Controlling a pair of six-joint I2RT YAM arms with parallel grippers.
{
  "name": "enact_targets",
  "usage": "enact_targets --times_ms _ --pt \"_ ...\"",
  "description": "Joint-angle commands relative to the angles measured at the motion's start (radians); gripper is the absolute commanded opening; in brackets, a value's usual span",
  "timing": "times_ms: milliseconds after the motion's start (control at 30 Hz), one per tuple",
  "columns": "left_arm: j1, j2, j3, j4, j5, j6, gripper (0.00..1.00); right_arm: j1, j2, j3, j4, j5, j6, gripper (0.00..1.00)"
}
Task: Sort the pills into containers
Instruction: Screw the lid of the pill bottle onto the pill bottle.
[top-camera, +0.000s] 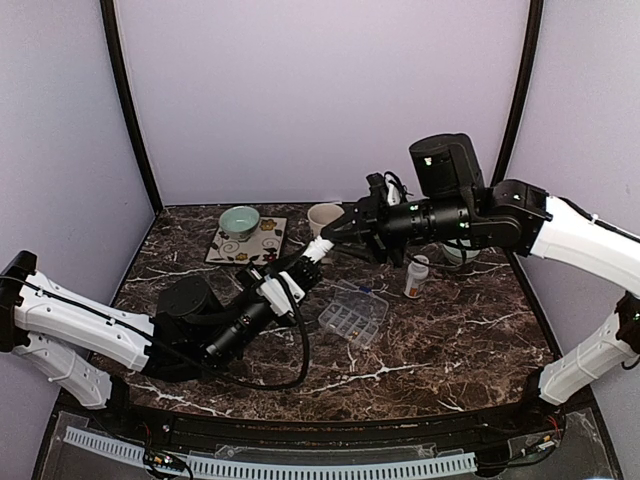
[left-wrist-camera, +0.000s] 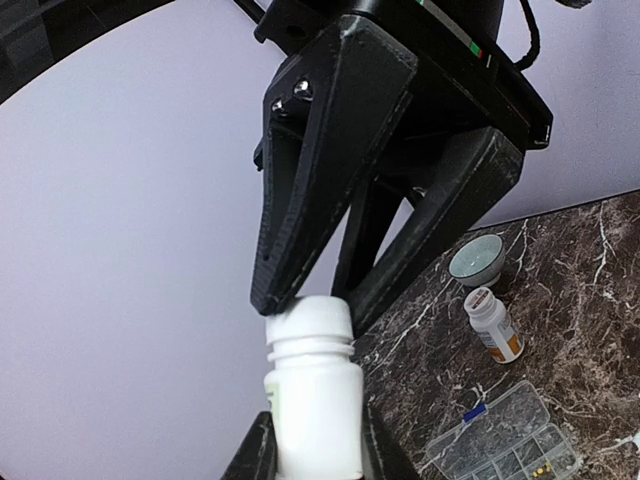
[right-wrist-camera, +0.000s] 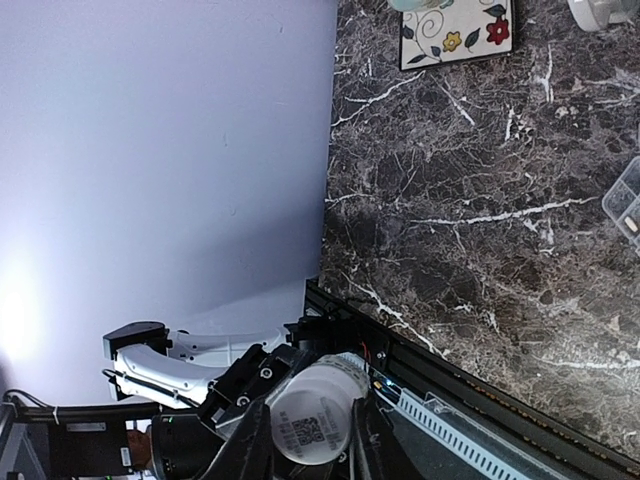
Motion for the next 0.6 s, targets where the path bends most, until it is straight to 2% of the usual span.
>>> enact_targets --times_ms 0,200,567 --pt "-0.052 -0.042 0.013 0.034 0.224 -0.044 0.0 0.053 0.017 0.023 0.023 0.009 -0.056 0.3" --pt "-0.052 -0.073 -0.016 0.007 0.205 -0.076 0.0 0.06 -0.032 0.019 0.018 0.059 -0.098 0.42" --pt "-0.048 -0.108 -0.034 -0.082 0.186 -0.138 0.0 0.086 -0.119 0.038 -0.013 0.181 -0.229 0.46"
